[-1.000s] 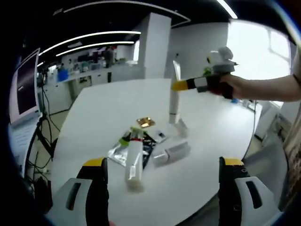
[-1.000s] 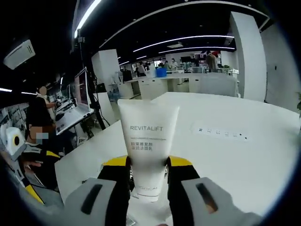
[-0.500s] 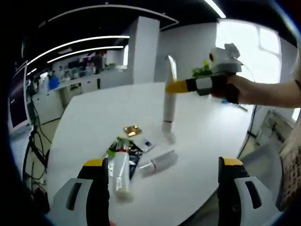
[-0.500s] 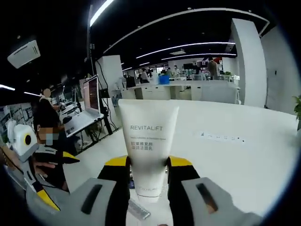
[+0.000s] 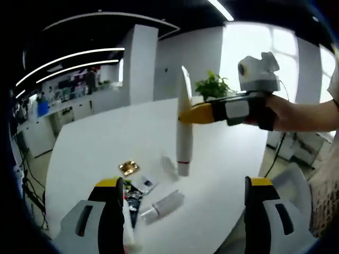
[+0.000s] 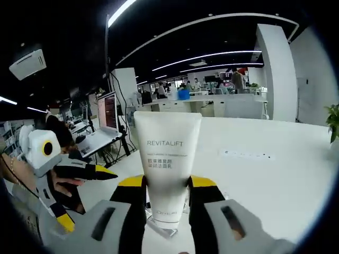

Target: Arrange the skincare products in the storage area until every visible bottle or jar stands upright without overlapping.

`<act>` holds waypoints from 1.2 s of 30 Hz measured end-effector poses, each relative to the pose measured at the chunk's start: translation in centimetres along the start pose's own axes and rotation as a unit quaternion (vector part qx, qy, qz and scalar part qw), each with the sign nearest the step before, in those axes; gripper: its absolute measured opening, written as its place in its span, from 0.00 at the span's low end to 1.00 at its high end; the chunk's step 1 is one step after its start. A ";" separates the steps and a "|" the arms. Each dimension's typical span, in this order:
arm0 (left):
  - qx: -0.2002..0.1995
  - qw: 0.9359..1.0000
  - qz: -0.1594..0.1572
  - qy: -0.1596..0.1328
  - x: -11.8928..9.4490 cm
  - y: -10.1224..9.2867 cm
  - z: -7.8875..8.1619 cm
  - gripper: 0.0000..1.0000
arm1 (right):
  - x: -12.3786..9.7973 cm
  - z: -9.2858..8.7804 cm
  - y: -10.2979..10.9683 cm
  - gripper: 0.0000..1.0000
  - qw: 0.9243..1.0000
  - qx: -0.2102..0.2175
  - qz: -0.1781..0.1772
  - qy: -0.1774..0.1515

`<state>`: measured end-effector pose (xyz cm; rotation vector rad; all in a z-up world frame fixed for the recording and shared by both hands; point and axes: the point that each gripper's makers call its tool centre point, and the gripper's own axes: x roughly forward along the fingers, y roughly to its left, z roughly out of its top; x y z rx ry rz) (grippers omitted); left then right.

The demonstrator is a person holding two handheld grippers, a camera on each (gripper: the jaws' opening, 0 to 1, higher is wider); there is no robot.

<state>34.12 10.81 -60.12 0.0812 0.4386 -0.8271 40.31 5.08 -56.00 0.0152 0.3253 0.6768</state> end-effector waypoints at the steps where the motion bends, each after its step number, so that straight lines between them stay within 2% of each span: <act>1: 0.003 1.000 -0.002 0.000 0.3 -0.1 0.1 0.93 | -0.2 0.0 0.1 0.29 1.000 -0.001 0.000 -0.001; 6: -0.009 1.000 -0.016 -0.008 1.4 -0.6 1.0 0.92 | -1.1 0.2 0.6 0.29 1.000 -0.005 0.004 -0.004; 8: -0.017 0.999 -0.036 -0.011 1.7 -1.4 1.4 0.92 | -1.4 0.3 0.7 0.30 1.000 -0.005 0.005 -0.005; 12: 0.003 0.998 -0.065 0.000 2.5 -2.7 1.7 0.87 | -2.1 0.3 1.2 0.30 1.000 -0.003 0.008 -0.008; 16: 0.018 0.996 -0.085 -0.005 3.1 -3.7 2.5 0.79 | -2.5 0.4 1.6 0.30 1.000 -0.004 0.013 -0.009; 22: 0.045 0.995 -0.088 -0.016 4.0 -4.4 3.2 0.69 | -3.1 0.4 1.8 0.30 1.000 0.009 0.014 -0.011; 28: 0.074 0.993 -0.082 -0.040 4.4 -5.0 4.5 0.53 | -3.9 0.4 2.0 0.30 1.000 0.002 0.010 -0.009; 32: 0.082 0.992 -0.089 -0.042 4.5 -5.6 5.0 0.39 | -4.3 0.7 2.1 0.30 1.000 -0.001 0.012 -0.015; 36: 0.084 0.992 -0.080 -0.042 4.6 -5.6 5.0 0.24 | -4.6 0.8 2.5 0.30 1.000 -0.004 0.022 -0.019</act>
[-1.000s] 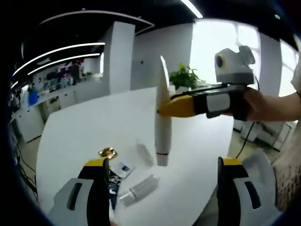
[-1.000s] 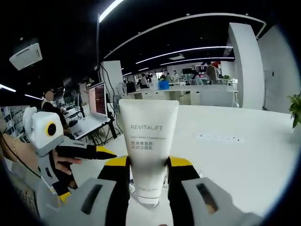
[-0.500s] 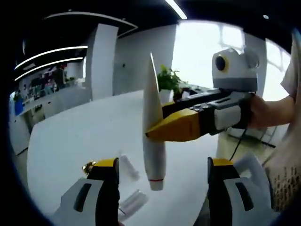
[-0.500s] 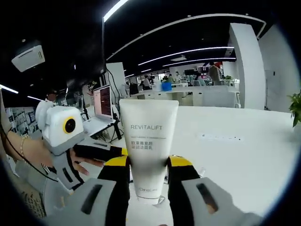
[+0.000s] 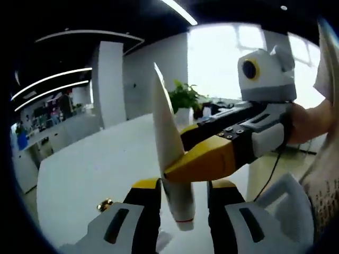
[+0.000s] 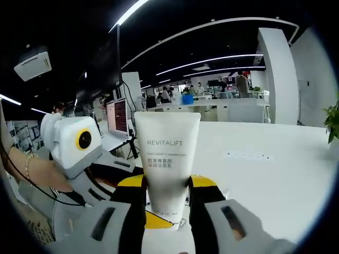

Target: Arrange the skincare products in the storage area until every visible bottle or jar stands upright without overlapping.

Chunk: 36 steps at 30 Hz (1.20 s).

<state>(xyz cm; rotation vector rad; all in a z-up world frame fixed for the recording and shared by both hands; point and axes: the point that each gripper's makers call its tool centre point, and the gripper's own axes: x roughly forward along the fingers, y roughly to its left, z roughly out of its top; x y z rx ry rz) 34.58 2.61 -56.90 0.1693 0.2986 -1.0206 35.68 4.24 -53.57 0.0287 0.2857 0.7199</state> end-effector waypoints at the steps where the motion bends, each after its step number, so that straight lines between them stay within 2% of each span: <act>1: 0.000 1.000 0.003 0.000 0.0 0.0 0.0 0.22 | -0.1 -0.1 0.1 0.30 1.000 -0.002 0.002 0.001; 2: -0.001 1.000 0.010 0.002 0.0 0.2 0.0 0.19 | -0.3 -0.2 0.2 0.30 1.000 -0.005 0.003 0.003; 6: -0.007 1.000 0.000 0.005 0.1 -0.6 -0.1 0.18 | -1.1 -0.4 0.5 0.31 1.000 -0.019 0.013 0.003; 8: -0.005 1.000 0.000 -0.001 -0.1 -0.7 0.2 0.16 | -1.5 0.3 1.3 0.31 0.998 -0.033 0.049 -0.023; 9: 0.001 1.000 -0.010 -0.006 -0.3 -0.8 0.2 0.15 | -2.1 1.0 1.7 0.32 0.996 -0.013 0.072 -0.042; 10: 0.005 1.000 -0.019 -0.006 -0.4 -0.8 0.1 0.14 | -2.4 1.2 1.5 0.31 0.996 0.000 0.077 -0.041; 12: -0.007 0.999 -0.029 0.013 -0.4 -1.1 -0.5 0.14 | -2.6 2.0 1.2 0.33 0.995 0.005 0.086 -0.049; 15: 0.009 0.997 -0.077 0.019 -0.3 -2.7 -1.0 0.14 | -2.7 2.0 1.8 0.36 0.994 -0.029 0.101 -0.036; 17: 0.030 0.994 -0.105 0.013 -0.2 -3.6 -0.9 0.14 | -2.9 2.2 2.7 0.34 0.990 -0.053 0.126 -0.035; 19: 0.019 0.991 -0.135 0.008 -0.4 -4.4 -0.9 0.14 | -3.2 2.0 3.0 0.32 0.986 -0.076 0.144 -0.027; 22: 0.039 0.987 -0.155 0.010 -0.5 -4.7 -1.2 0.14 | -3.6 2.0 3.2 0.29 0.983 -0.070 0.170 -0.023; 24: 0.053 0.983 -0.176 0.012 -0.7 -5.1 -1.5 0.14 | -4.0 1.3 3.6 0.26 0.978 -0.060 0.199 -0.008; 26: 0.059 0.980 -0.187 0.016 -0.8 -5.2 -1.9 0.14 | -4.2 0.6 3.7 0.24 0.973 -0.079 0.218 0.005; 27: 0.064 0.978 -0.195 0.018 -0.7 -5.3 -2.2 0.14 | -4.2 0.2 3.8 0.23 0.968 -0.102 0.231 0.009; 33: 0.070 0.974 -0.212 0.022 0.2 -5.3 -3.8 0.15 | -3.8 -1.8 3.6 0.17 0.951 -0.149 0.267 0.053; 34: 0.075 0.973 -0.217 0.025 0.5 -5.4 -4.2 0.15 | -3.8 -2.3 3.7 0.16 0.945 -0.159 0.277 0.064; 36: 0.082 0.972 -0.219 0.034 1.2 -5.4 -4.9 0.15 | -3.6 -3.2 3.4 0.14 0.941 -0.173 0.281 0.080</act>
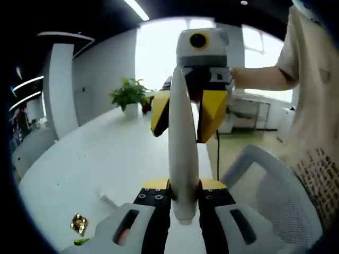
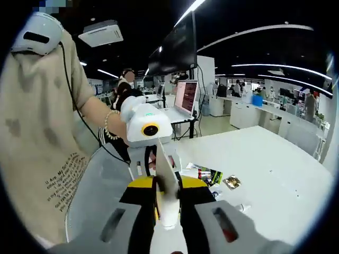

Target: Arrange the skincare products in the storage area until every visible bottle or jar stands upright without overlapping.

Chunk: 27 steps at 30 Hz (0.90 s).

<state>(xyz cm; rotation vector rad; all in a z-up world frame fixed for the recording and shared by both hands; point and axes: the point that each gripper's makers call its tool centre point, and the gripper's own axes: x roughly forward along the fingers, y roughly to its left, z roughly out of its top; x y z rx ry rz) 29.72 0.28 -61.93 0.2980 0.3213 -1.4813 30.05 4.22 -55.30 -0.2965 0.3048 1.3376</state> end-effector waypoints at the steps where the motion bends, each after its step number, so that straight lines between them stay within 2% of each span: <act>1: 0.006 1.000 0.000 0.006 0.3 0.1 -0.3 0.15 | 0.1 -0.4 0.1 0.13 1.000 -0.005 0.005 0.009; 6: 0.016 0.999 -0.009 0.029 1.8 0.9 -2.2 0.16 | 0.5 -2.9 -0.5 0.11 0.998 -0.021 0.019 0.055; 12: 0.003 0.999 0.005 0.046 3.8 2.1 -4.2 0.16 | 0.7 -6.0 -1.8 0.10 0.993 -0.032 0.038 0.110; 16: -0.014 0.999 0.017 0.045 5.1 3.0 -5.0 0.16 | 0.8 -7.4 -2.9 0.11 0.990 -0.034 0.046 0.129; 22: -0.006 0.998 0.022 0.066 6.6 4.0 -6.4 0.17 | 1.0 -9.6 -3.9 0.10 0.984 -0.049 0.056 0.162; 27: -0.020 0.998 0.027 0.059 7.1 5.8 -6.3 0.17 | 0.6 -10.0 -6.0 0.11 0.986 -0.043 0.043 0.158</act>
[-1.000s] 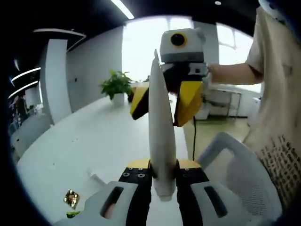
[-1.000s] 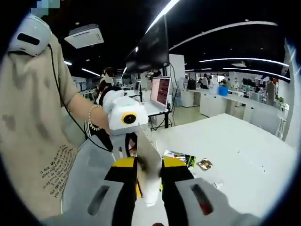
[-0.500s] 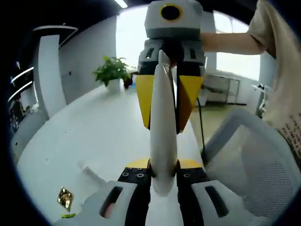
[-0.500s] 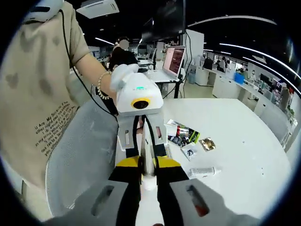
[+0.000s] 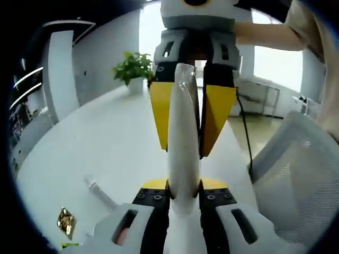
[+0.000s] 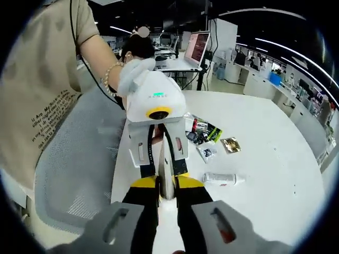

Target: Arrange the skincare products in the storage area until every visible bottle or jar stands upright without overlapping.

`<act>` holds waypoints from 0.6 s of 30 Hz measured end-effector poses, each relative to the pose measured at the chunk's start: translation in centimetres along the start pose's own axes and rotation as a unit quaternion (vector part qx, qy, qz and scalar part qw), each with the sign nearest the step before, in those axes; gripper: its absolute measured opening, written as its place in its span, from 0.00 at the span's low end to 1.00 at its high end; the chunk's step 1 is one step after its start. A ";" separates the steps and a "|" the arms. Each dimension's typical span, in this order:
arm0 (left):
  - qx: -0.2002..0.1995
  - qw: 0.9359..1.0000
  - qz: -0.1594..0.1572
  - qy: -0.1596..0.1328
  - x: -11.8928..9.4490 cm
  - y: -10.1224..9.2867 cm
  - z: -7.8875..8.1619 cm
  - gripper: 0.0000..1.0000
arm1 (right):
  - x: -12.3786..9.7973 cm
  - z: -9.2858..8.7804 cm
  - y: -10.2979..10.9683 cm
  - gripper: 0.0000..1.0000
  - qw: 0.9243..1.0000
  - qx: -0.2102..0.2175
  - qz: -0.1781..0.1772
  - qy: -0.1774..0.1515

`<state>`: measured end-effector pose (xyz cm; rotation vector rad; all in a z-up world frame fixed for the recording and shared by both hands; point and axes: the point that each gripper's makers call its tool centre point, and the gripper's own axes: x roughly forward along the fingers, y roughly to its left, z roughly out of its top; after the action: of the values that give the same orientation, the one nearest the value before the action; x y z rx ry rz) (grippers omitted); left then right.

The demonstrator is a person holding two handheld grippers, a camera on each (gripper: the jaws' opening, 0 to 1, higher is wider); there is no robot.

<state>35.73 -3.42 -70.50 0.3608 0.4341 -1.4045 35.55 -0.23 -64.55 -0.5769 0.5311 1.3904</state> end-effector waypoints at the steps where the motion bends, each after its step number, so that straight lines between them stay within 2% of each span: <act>1: 0.001 1.000 0.001 -0.001 0.1 0.3 0.1 0.17 | -0.1 -0.1 -0.5 0.11 1.000 0.004 -0.004 -0.004; 10: -0.006 1.000 0.000 -0.012 1.0 2.5 0.8 0.17 | -0.4 -0.4 -2.7 0.12 0.999 0.021 -0.014 -0.020; 18: 0.002 1.000 -0.001 -0.008 1.6 4.1 1.1 0.18 | -0.4 -0.6 -4.4 0.11 1.000 0.002 -0.008 -0.003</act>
<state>40.03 -4.83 -70.40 0.3521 0.4196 -1.4090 39.83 -1.32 -64.45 -0.5722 0.5242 1.3751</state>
